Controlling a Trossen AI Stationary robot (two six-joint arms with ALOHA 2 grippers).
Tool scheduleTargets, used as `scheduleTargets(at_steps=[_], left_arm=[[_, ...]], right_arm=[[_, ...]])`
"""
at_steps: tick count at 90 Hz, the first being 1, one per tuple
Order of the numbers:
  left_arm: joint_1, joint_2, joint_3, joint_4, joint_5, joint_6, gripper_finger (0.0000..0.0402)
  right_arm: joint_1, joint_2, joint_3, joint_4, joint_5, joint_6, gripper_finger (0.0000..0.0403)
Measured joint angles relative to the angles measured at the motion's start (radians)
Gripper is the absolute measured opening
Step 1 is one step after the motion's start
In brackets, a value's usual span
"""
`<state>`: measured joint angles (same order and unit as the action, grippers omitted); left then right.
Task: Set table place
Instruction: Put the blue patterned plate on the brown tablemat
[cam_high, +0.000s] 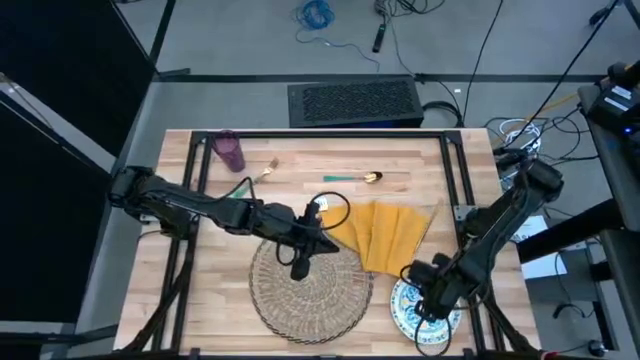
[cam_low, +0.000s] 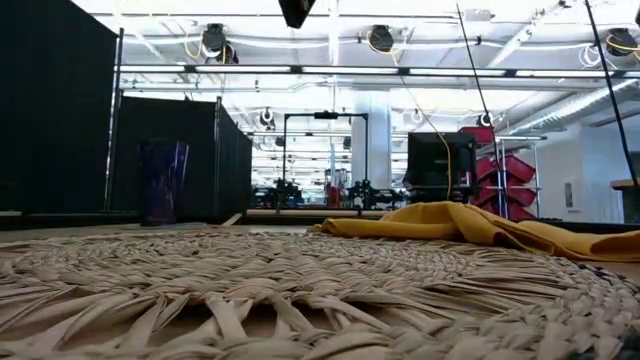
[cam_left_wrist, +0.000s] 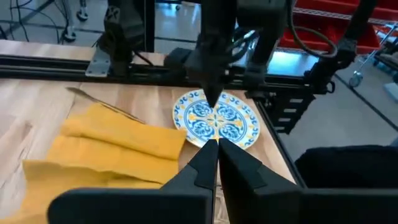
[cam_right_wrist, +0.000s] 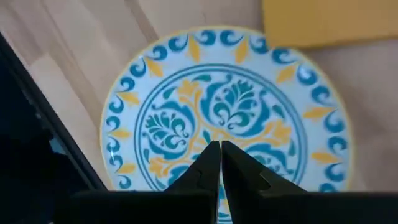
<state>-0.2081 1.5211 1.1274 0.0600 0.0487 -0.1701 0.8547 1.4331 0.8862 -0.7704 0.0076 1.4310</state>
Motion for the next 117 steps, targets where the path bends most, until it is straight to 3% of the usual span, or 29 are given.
scheduleTargets(at_steps=[41,117], left_arm=[[-0.001,0.0,0.0,-0.009,-0.002,0.022,0.0],[-0.002,0.0,-0.001,-0.055,-0.028,0.022,0.0]], right_arm=[[-0.063,0.091,-0.058,0.077,-0.112,-0.041,0.0],[-0.235,0.087,-0.142,0.09,-0.124,-0.125,0.0]])
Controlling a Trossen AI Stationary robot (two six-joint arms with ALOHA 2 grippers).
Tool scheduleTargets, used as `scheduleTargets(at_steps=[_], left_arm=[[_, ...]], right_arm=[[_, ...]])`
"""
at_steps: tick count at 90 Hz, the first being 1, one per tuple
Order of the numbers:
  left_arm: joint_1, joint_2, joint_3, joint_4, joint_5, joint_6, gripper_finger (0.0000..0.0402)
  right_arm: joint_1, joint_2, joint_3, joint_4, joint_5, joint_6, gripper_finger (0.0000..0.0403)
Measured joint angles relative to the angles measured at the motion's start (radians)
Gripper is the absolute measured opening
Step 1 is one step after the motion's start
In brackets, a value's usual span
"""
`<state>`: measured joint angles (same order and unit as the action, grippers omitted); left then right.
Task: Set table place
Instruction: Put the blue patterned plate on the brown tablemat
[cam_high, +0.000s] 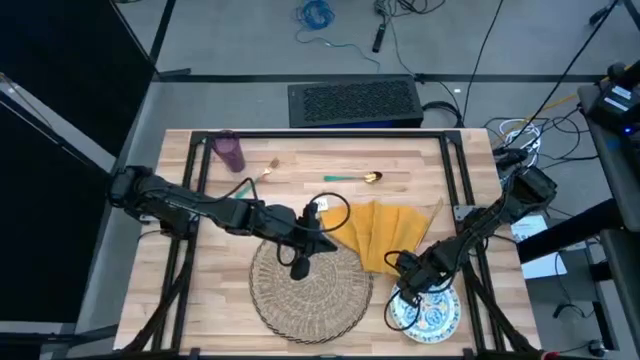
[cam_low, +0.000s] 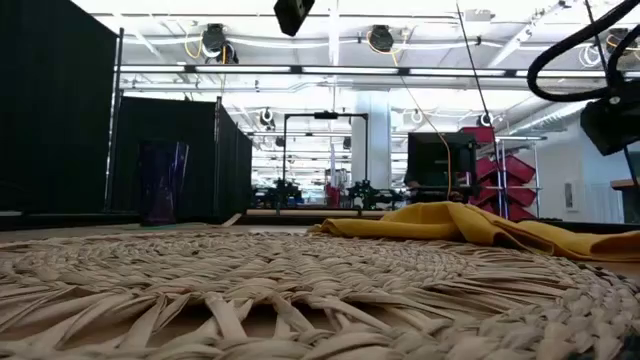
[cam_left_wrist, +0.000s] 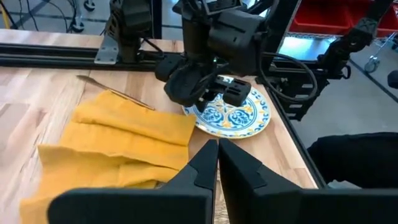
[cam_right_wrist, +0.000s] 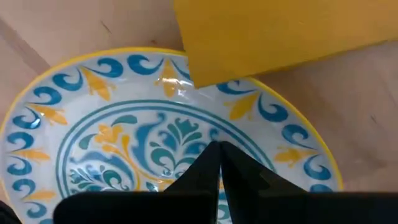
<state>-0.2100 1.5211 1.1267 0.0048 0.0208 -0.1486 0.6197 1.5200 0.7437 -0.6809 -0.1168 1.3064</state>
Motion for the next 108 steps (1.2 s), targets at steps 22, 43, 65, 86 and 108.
scheduleTargets(at_steps=[22,43,65,86,108], left_arm=[[0.0,0.0,0.0,0.0,0.0,0.0,0.0],[0.0,0.0,0.0,-0.023,0.0,0.0,0.0],[0.0,0.0,-0.001,-0.053,-0.008,0.001,0.0],[0.0,0.0,-0.001,-0.055,-0.011,0.001,0.0],[-0.002,0.0,-0.001,-0.069,-0.011,0.0,0.0]], right_arm=[[-0.075,0.001,-0.001,-0.005,0.072,-0.068,0.0],[-0.16,0.002,-0.001,-0.019,0.119,-0.157,0.0],[-0.236,0.003,-0.002,-0.079,0.156,-0.213,0.0],[-0.331,0.003,-0.002,-0.074,0.201,-0.295,0.0],[-0.371,-0.027,-0.001,-0.072,0.189,-0.352,0.0]])
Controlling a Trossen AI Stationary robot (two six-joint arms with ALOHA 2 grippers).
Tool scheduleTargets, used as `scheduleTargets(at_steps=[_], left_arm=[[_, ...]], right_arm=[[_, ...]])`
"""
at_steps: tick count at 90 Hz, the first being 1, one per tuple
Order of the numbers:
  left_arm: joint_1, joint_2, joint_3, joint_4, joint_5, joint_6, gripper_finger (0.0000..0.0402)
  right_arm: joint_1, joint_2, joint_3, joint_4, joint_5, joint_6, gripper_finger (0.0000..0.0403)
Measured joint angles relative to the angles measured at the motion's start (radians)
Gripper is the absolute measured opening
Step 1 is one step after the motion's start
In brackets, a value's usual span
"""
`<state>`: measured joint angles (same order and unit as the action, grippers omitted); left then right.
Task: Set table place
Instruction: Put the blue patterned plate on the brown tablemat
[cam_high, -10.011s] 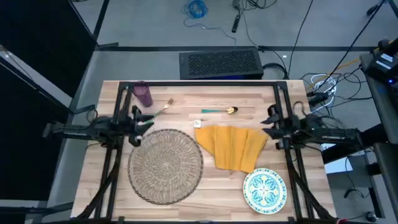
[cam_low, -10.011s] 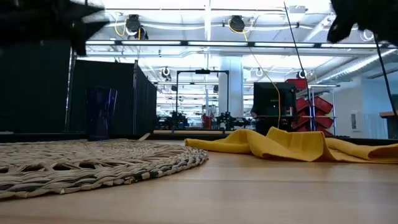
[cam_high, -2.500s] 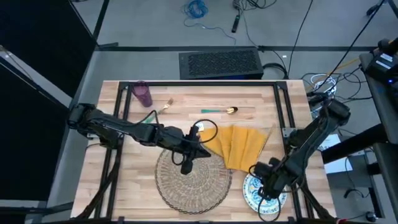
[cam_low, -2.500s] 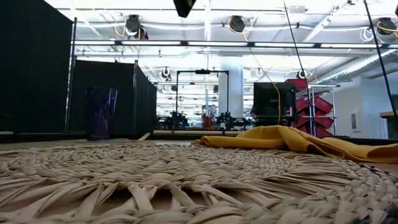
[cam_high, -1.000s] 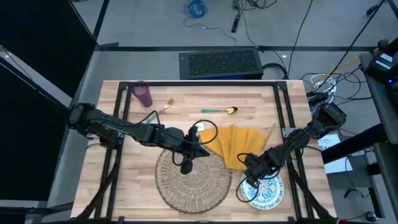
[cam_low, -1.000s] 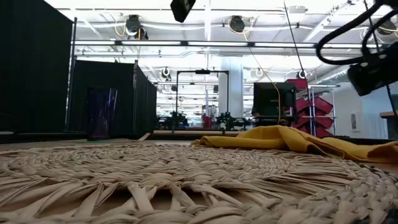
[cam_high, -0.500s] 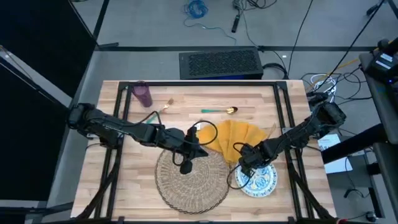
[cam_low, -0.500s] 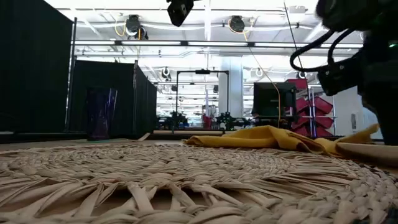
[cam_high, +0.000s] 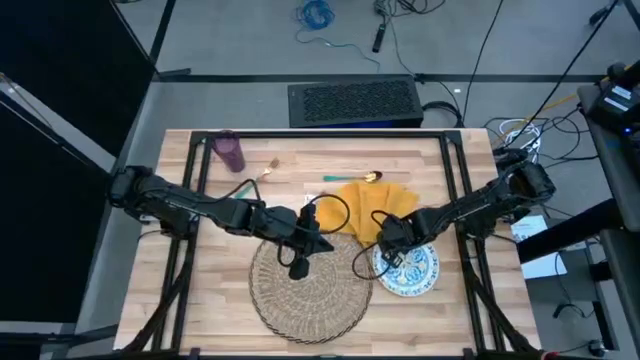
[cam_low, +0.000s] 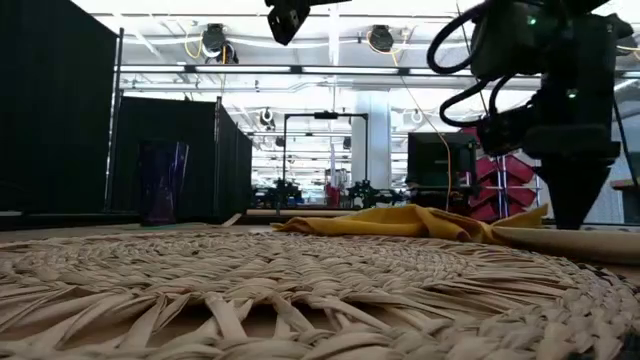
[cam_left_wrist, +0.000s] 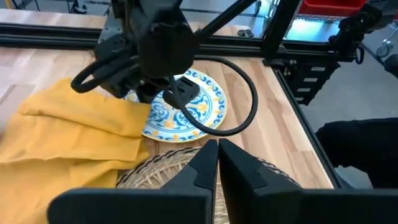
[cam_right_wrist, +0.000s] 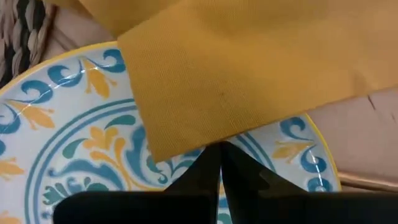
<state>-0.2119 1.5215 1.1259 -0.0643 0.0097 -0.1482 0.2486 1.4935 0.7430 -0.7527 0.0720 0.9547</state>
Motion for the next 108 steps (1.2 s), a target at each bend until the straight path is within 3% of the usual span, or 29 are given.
scheduleTargets(at_steps=[18,33,46,58,75,86,98,108], left_arm=[[0.0,0.0,0.0,0.003,0.0,0.0,0.0],[0.0,0.0,0.0,0.002,0.0,-0.001,0.0],[0.0,0.0,0.0,-0.01,0.0,-0.003,0.0],[0.0,0.0,0.0,-0.051,-0.021,-0.003,0.0],[0.008,0.001,0.0,-0.041,-0.052,-0.006,0.0],[0.022,0.037,-0.006,0.097,-0.063,-0.062,0.0],[0.054,0.136,-0.008,0.231,-0.046,-0.236,0.0],[0.099,0.237,-0.009,0.325,0.021,-0.418,0.0]], right_arm=[[0.038,-0.086,0.057,-0.044,-0.07,-0.007,0.0004],[0.097,-0.16,0.124,-0.117,-0.074,0.004,0.0035],[0.163,-0.214,0.196,-0.286,-0.064,0.054,0.007],[0.259,-0.263,0.271,-0.489,0.028,0.145,0.0088],[0.422,-0.352,0.334,-0.522,0.251,0.215,0.0087],[0.533,-0.42,0.343,-0.471,0.47,0.21,0.0085],[0.648,-0.488,0.343,-0.452,0.766,0.198,0.0085],[0.711,-0.528,0.343,-0.453,0.952,0.175,0.0084]])
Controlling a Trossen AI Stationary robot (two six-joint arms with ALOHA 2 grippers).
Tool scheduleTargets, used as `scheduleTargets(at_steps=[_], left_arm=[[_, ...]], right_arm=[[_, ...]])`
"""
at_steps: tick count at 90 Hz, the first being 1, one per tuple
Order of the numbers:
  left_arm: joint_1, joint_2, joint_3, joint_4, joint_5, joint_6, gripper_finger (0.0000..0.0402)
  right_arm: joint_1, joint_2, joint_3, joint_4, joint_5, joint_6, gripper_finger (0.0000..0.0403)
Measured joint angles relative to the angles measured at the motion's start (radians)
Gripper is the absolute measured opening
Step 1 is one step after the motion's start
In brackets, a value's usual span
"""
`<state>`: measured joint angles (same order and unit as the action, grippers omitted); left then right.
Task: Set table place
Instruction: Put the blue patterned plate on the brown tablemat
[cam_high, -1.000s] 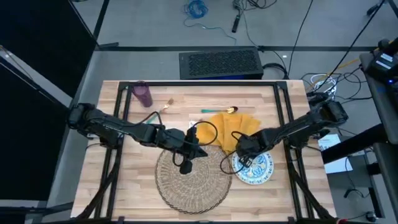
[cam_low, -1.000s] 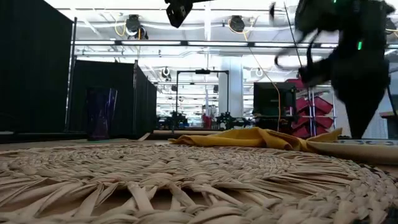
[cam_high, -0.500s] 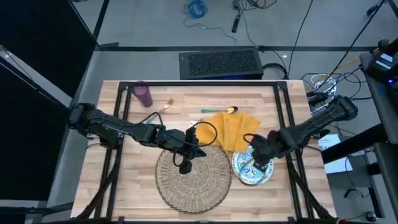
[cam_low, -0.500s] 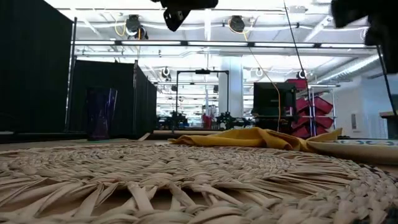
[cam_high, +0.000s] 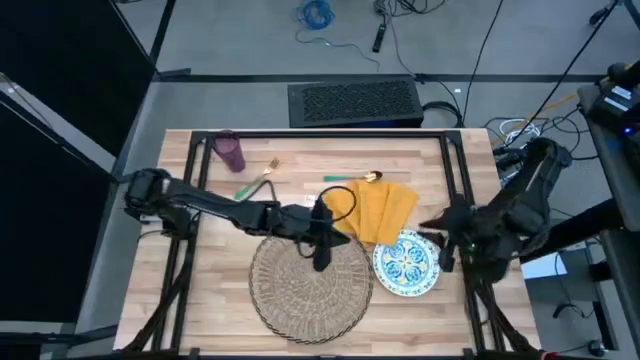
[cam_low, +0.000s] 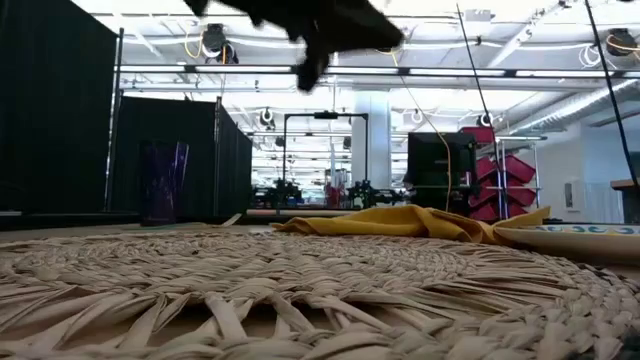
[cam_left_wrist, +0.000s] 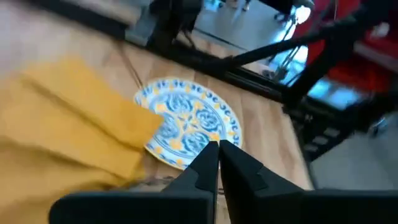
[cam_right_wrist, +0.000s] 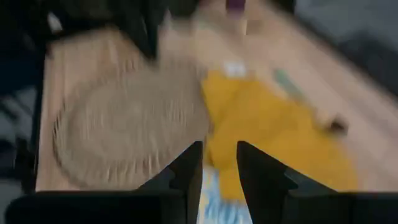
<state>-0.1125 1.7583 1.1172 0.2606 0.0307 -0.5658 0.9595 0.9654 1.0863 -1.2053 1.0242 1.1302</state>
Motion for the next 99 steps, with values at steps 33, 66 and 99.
scheduleTargets(at_steps=[33,66,99], left_arm=[[0.055,0.339,0.21,0.2,0.216,-0.267,0.0],[0.049,0.448,0.382,-0.083,0.186,-0.235,0.0],[0.072,0.448,0.394,-0.216,0.091,-0.269,0.0]], right_arm=[[0.02,-0.016,0.0,0.005,0.14,-0.042,0.0084],[0.02,-0.007,0.0,0.006,0.122,-0.017,0.0084],[0.02,-0.002,0.0,0.005,0.122,-0.018,0.0084]])
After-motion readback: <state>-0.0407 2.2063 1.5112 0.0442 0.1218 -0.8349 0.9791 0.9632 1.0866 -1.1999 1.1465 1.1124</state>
